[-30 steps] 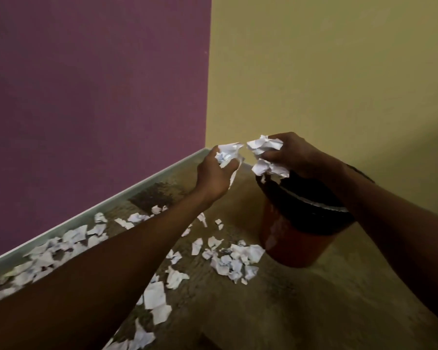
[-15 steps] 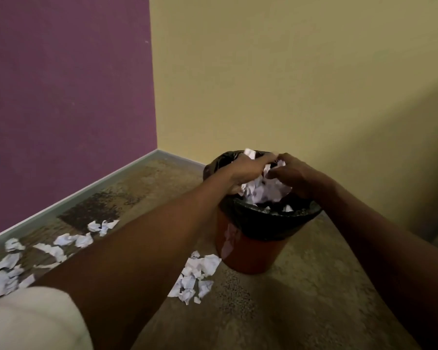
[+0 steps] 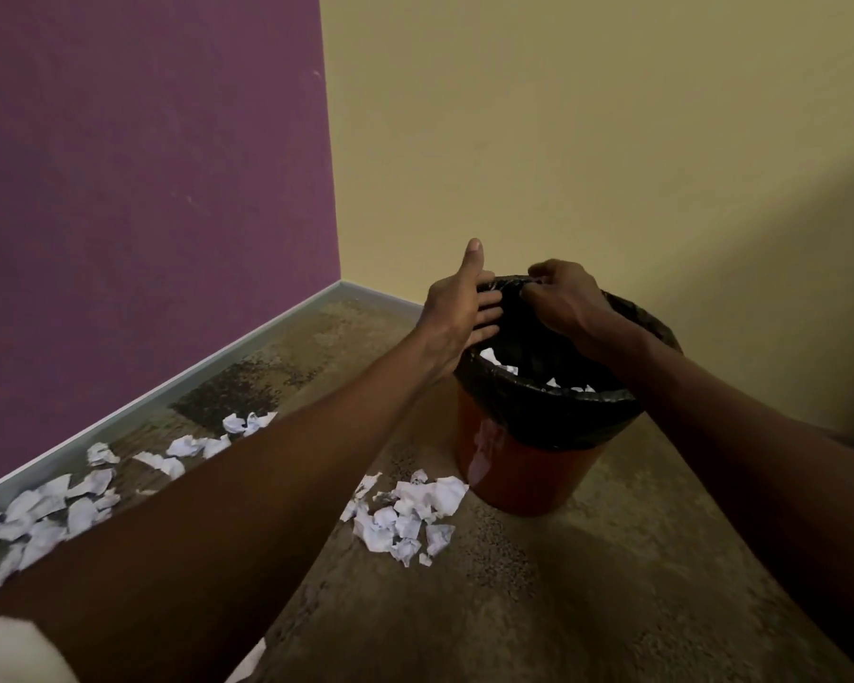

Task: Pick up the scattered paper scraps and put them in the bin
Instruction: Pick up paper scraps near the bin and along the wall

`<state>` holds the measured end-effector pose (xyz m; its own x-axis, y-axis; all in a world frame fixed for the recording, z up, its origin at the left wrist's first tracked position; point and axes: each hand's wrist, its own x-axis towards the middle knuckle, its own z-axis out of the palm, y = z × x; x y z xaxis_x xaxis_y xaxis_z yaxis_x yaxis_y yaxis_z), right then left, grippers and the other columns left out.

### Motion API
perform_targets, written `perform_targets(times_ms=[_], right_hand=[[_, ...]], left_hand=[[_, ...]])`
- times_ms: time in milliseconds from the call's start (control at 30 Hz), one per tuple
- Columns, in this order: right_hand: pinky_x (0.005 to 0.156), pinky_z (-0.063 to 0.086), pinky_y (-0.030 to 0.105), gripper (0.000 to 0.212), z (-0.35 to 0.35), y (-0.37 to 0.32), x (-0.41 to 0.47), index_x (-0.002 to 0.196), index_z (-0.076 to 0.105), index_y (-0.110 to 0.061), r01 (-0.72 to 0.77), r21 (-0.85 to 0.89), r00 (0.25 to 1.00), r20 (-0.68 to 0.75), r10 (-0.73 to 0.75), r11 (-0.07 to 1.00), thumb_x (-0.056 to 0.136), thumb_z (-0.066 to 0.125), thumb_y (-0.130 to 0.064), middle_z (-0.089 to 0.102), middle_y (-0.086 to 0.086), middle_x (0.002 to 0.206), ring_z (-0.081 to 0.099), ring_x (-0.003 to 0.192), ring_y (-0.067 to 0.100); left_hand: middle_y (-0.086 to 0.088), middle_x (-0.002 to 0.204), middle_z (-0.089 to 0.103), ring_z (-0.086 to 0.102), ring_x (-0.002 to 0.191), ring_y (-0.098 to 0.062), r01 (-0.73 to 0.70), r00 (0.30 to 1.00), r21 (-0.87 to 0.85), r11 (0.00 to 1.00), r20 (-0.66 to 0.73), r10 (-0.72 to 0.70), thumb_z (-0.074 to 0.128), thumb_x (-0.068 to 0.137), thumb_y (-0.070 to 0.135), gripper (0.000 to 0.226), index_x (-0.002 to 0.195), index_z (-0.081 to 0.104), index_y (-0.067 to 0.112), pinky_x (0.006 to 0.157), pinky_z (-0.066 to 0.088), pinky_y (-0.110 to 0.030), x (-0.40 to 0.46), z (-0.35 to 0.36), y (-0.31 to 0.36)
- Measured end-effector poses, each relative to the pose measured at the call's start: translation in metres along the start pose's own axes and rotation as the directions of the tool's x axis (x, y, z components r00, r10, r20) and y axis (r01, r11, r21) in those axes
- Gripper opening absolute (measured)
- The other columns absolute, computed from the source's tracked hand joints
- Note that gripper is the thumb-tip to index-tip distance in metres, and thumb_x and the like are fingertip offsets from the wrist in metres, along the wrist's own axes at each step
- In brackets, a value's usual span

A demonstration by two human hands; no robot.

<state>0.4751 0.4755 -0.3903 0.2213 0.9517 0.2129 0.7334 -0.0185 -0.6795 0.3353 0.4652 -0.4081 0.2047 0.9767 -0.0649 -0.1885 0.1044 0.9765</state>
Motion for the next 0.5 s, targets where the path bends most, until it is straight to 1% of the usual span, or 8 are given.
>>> perform_targets(times_ms=[33,100,167,233,300,367,400,500], right_hand=[[0.091,0.047,0.029,0.040,0.004,-0.006,-0.001,0.126,0.061,-0.012,0.032,-0.002,0.999,-0.024,-0.032,0.999,0.087,0.055,-0.019,0.063,0.012,0.124,0.059,0.111,0.027],[0.090,0.043,0.027,0.038,0.014,-0.019,-0.009,0.124,0.061,-0.013,0.135,-0.021,0.987,-0.086,-0.136,0.991,0.087,0.055,-0.018,0.062,0.010,0.125,0.058,0.113,0.025],[0.089,0.043,0.028,0.033,0.027,-0.032,-0.020,0.119,0.063,-0.012,0.266,-0.031,0.957,-0.112,-0.267,0.964,0.088,0.053,-0.016,0.062,0.010,0.120,0.059,0.109,0.025],[0.086,0.042,0.028,0.029,0.043,-0.043,-0.034,0.115,0.064,-0.011,0.376,-0.031,0.923,-0.079,-0.378,0.926,0.089,0.052,-0.015,0.062,0.010,0.115,0.060,0.102,0.024],[0.084,0.043,0.028,0.027,0.062,-0.053,-0.047,0.112,0.066,-0.011,0.447,-0.032,0.895,-0.006,-0.447,0.894,0.089,0.052,-0.016,0.063,0.010,0.111,0.061,0.097,0.023],[0.084,0.047,0.030,0.026,0.083,-0.061,-0.060,0.111,0.067,-0.011,0.503,-0.029,0.862,0.093,-0.499,0.864,0.089,0.054,-0.018,0.064,0.009,0.109,0.062,0.094,0.023],[0.082,0.046,0.028,0.026,0.095,-0.064,-0.067,0.111,0.067,-0.011,0.527,-0.031,0.842,0.156,-0.517,0.849,0.089,0.055,-0.019,0.066,0.008,0.109,0.062,0.093,0.022],[0.078,0.038,0.022,0.028,0.131,-0.069,-0.091,0.116,0.064,-0.012,0.560,-0.021,0.770,0.383,-0.511,0.828,0.090,0.059,-0.022,0.063,0.003,0.112,0.058,0.093,0.016]], left_hand=[[-0.013,0.127,0.063,0.063,0.110,-0.026,-0.020,0.997,0.012,1.000,-0.072,0.021,0.039,0.095,0.061,0.066,0.130,0.057,0.008,0.086,0.054,-0.037,-0.006,-0.007,0.001],[-0.006,0.109,0.072,0.068,0.088,-0.019,-0.052,0.974,0.074,0.996,-0.215,0.066,0.038,0.099,0.054,0.055,0.117,0.065,0.010,0.069,0.051,-0.031,-0.019,-0.024,0.000],[-0.002,0.099,0.074,0.068,0.079,-0.017,-0.049,0.949,0.119,0.992,-0.303,0.083,0.038,0.101,0.048,0.048,0.109,0.067,0.011,0.064,0.047,-0.029,-0.036,-0.044,-0.003],[-0.001,0.098,0.073,0.067,0.077,-0.015,-0.018,0.938,0.143,0.990,-0.340,0.066,0.039,0.102,0.043,0.041,0.107,0.066,0.012,0.062,0.045,-0.028,-0.054,-0.068,-0.011],[0.000,0.100,0.073,0.066,0.079,-0.014,0.043,0.930,0.175,0.984,-0.368,0.025,0.042,0.101,0.040,0.036,0.108,0.066,0.014,0.063,0.045,-0.027,-0.074,-0.096,-0.019],[-0.001,0.102,0.073,0.065,0.082,-0.015,0.113,0.921,0.215,0.970,-0.389,-0.021,0.049,0.099,0.038,0.031,0.108,0.066,0.014,0.064,0.046,-0.027,-0.094,-0.128,-0.031],[-0.002,0.103,0.073,0.065,0.082,-0.016,0.150,0.915,0.241,0.959,-0.402,-0.042,0.051,0.098,0.037,0.029,0.107,0.067,0.014,0.064,0.045,-0.027,-0.105,-0.145,-0.036],[-0.004,0.102,0.074,0.064,0.079,-0.016,0.243,0.889,0.322,0.915,-0.451,-0.077,0.057,0.095,0.034,0.025,0.103,0.069,0.014,0.064,0.045,-0.026,-0.140,-0.198,-0.054]])
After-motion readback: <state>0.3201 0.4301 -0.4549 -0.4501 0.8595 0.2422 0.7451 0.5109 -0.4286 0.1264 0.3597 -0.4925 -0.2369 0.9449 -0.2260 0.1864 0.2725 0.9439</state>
